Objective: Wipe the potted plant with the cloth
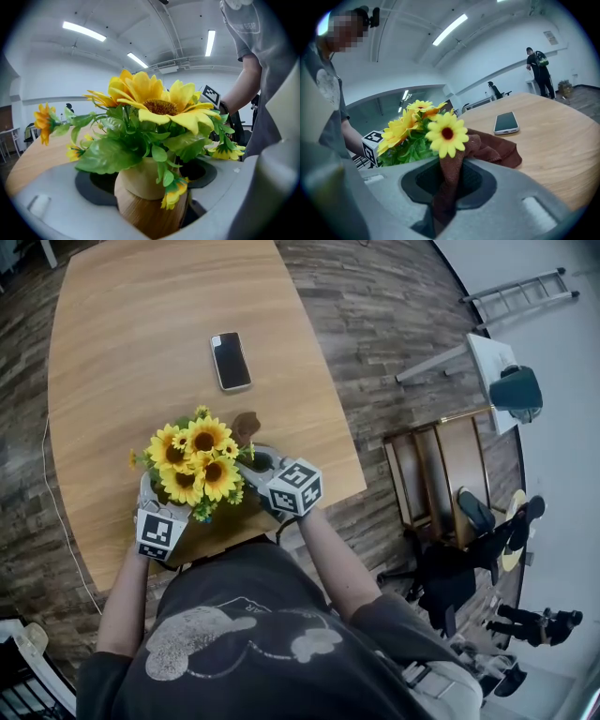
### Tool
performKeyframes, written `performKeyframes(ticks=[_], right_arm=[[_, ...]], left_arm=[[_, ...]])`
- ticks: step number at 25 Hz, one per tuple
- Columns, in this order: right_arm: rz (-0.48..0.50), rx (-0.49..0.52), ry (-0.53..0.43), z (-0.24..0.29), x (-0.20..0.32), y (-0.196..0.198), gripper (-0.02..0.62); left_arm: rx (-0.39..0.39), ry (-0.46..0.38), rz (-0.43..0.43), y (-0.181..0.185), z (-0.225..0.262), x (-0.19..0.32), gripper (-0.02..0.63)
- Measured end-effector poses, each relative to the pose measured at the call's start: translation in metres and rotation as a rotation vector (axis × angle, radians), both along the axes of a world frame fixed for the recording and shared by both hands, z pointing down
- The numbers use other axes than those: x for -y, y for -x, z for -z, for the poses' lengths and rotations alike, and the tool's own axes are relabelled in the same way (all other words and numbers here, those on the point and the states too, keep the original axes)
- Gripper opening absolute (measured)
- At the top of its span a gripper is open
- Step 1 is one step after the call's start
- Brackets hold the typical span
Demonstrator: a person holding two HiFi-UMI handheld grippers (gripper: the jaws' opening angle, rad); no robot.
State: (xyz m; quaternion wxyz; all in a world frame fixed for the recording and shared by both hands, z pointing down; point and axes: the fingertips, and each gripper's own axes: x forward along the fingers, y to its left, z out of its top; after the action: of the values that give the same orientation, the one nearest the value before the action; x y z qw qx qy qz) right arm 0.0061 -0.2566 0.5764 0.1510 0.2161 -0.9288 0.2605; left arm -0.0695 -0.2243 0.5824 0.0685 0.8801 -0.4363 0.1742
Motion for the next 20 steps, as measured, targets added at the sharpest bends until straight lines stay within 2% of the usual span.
performKeyframes(ticks=[10, 20], right_arm=[[-0.012, -0.024, 0.014, -0.005, -0.046, 0.004, 0.057], [0.001, -0.028, 0.037, -0.007, -0.085, 0.032, 0.057]], left_arm=[[0.0, 0.005, -0.038, 0.003, -0.001, 0.001, 0.43], [0.002, 0.012, -0.086, 0.002, 0.0, 0.001, 0.43]])
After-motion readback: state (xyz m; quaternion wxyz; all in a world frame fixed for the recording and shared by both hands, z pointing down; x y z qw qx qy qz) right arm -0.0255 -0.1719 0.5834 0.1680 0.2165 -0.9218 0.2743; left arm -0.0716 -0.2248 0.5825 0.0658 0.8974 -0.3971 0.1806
